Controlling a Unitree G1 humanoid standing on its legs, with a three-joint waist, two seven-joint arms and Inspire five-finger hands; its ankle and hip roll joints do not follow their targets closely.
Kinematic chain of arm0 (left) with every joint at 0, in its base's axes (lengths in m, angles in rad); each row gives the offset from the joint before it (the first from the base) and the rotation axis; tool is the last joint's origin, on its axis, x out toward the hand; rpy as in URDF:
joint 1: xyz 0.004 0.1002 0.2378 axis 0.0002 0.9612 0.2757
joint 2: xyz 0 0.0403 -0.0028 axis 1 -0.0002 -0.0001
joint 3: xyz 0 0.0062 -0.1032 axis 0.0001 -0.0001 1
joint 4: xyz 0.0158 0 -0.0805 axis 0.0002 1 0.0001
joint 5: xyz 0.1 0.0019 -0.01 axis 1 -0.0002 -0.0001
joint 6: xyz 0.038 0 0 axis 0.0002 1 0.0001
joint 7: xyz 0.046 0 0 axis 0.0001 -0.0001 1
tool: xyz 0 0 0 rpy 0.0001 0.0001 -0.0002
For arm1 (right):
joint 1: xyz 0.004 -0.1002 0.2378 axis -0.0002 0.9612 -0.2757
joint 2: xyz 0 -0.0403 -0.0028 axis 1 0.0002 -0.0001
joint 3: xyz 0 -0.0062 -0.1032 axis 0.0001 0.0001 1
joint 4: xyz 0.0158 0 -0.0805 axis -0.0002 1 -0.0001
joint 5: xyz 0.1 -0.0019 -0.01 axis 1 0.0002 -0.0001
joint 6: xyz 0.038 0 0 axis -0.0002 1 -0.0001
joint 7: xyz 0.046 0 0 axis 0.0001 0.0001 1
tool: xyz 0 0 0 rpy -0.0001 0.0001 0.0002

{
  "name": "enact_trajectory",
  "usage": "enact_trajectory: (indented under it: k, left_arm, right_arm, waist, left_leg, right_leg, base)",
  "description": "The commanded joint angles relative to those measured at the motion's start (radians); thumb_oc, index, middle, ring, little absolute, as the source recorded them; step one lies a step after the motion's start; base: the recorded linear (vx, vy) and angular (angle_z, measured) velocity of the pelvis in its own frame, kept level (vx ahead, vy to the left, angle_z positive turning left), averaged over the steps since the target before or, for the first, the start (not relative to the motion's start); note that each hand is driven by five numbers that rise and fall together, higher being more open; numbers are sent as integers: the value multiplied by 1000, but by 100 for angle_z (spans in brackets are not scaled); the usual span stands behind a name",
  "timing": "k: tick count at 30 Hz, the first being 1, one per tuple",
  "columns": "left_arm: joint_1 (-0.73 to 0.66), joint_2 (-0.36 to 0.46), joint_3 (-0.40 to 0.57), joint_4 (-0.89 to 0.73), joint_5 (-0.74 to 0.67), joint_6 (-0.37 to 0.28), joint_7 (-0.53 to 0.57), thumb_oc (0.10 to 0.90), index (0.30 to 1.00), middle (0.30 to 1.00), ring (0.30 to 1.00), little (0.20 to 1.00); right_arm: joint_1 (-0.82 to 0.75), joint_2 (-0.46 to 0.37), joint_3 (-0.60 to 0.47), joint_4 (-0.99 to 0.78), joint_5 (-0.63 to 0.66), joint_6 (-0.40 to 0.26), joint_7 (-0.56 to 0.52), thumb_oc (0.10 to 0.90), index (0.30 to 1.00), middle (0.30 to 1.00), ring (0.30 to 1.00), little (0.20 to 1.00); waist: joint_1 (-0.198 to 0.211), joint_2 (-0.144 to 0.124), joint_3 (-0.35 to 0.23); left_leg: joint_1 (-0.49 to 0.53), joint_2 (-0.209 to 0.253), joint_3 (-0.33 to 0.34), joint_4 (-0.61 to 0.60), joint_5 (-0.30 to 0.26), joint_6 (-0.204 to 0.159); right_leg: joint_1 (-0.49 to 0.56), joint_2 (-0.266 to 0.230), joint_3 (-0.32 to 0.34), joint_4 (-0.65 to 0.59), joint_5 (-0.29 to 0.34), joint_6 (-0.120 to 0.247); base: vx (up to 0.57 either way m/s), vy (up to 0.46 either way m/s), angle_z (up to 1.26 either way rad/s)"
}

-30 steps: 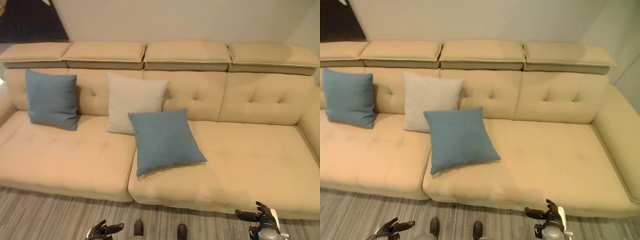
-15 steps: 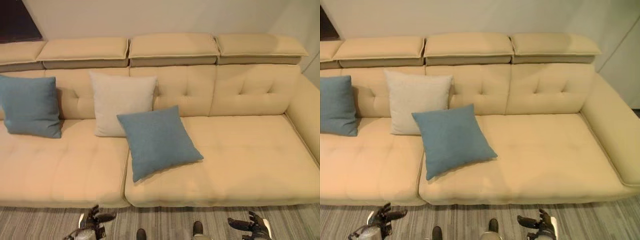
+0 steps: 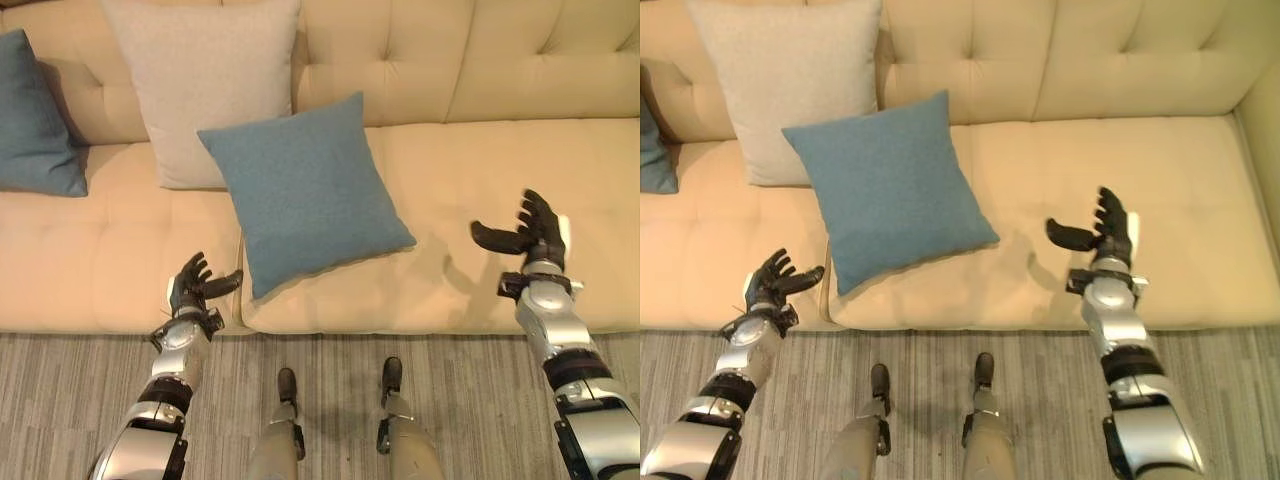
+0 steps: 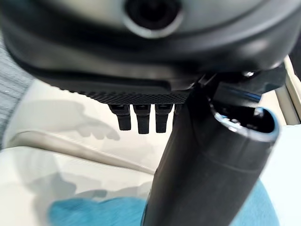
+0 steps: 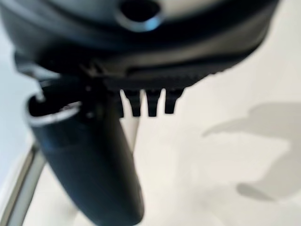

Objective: Pick up all the scattered cushions and arrange them neatly on the sofa.

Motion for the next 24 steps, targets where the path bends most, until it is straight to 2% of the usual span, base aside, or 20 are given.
enact_trajectory:
  k: [1, 3, 4, 7, 13, 17, 19, 23, 24]
  left_arm:
    - [-153, 157, -39, 33, -37, -86, 32, 800, 900, 900, 900, 900]
    - [-179, 161, -52, 44, -48, -83, 26, 800, 900, 900, 900, 900]
    - [-227, 163, -82, 62, -63, -75, 11, 800, 900, 900, 900, 900]
    - [-323, 152, -133, 107, -82, -65, -7, 800, 900, 900, 900, 900]
    - [-471, 119, -216, 146, -124, -43, -42, 800, 900, 900, 900, 900]
    - [-547, 114, -286, 162, -153, -16, -98, 800, 900, 900, 900, 900]
    - [-580, 116, -332, 175, -165, 5, -146, 800, 900, 900, 900, 900]
    - [-651, 128, -430, 215, -163, 40, -241, 800, 900, 900, 900, 900]
    - [-659, 128, -453, 209, -173, 48, -272, 800, 900, 900, 900, 900]
  right_arm:
    - [-163, 10, 63, 9, 64, -77, 28, 800, 900, 900, 900, 900]
    - [-196, 16, 84, 29, 74, -76, 38, 800, 900, 900, 900, 900]
    - [-262, 27, 134, 75, 76, -66, 59, 800, 900, 900, 900, 900]
    - [-365, 42, 187, 152, 91, -55, 78, 800, 900, 900, 900, 900]
    - [-484, 96, 221, 210, 192, -47, 108, 800, 900, 900, 900, 900]
    - [-538, 109, 270, 235, 273, -29, 174, 800, 900, 900, 900, 900]
    - [-569, 104, 325, 259, 292, 2, 225, 800, 900, 900, 900, 900]
    - [-629, 82, 467, 325, 252, 56, 325, 800, 900, 900, 900, 900]
    - [-640, 80, 504, 327, 249, 66, 349, 800, 900, 900, 900, 900]
  waist:
    - [18, -36, -27]
    - [22, -35, -22]
    - [29, -33, -12]
    - [37, -24, 7]
    - [47, -5, 49]
    - [53, -4, 75]
    - [54, -5, 86]
    - [55, -14, 100]
    - [57, -15, 95]
  left_leg:
    - [-78, -27, -21, 58, -45, -6]
    - [-88, -28, -20, 59, -42, -8]
    - [-108, -34, -22, 57, -34, -9]
    - [-151, -35, -28, 56, -16, -15]
    - [-239, -42, -35, 27, 27, -28]
    - [-297, -47, -38, 29, 41, -32]
    - [-323, -49, -39, 35, 47, -34]
    - [-347, -51, -43, 39, 55, -34]
    - [-338, -47, -50, 35, 29, -41]
  right_leg:
    - [-39, -58, 45, 118, -121, 80]
    - [-49, -58, 45, 115, -116, 81]
    - [-66, -58, 48, 108, -108, 83]
    - [-103, -63, 42, 104, -99, 86]
    - [-187, -72, 34, 90, -74, 100]
    - [-233, -78, 29, 82, -57, 108]
    - [-252, -80, 26, 79, -49, 112]
    - [-265, -83, 21, 73, -36, 117]
    - [-255, -79, 25, 69, -58, 125]
  base:
    - [0, 0, 0]
    - [-22, 3, 1]
    - [-48, 4, 2]
    - [-51, 14, 2]
    - [-53, 26, 8]
    - [-54, 27, 5]
    - [-36, 18, 4]
    - [-6, -5, 2]
    - [86, -6, 0]
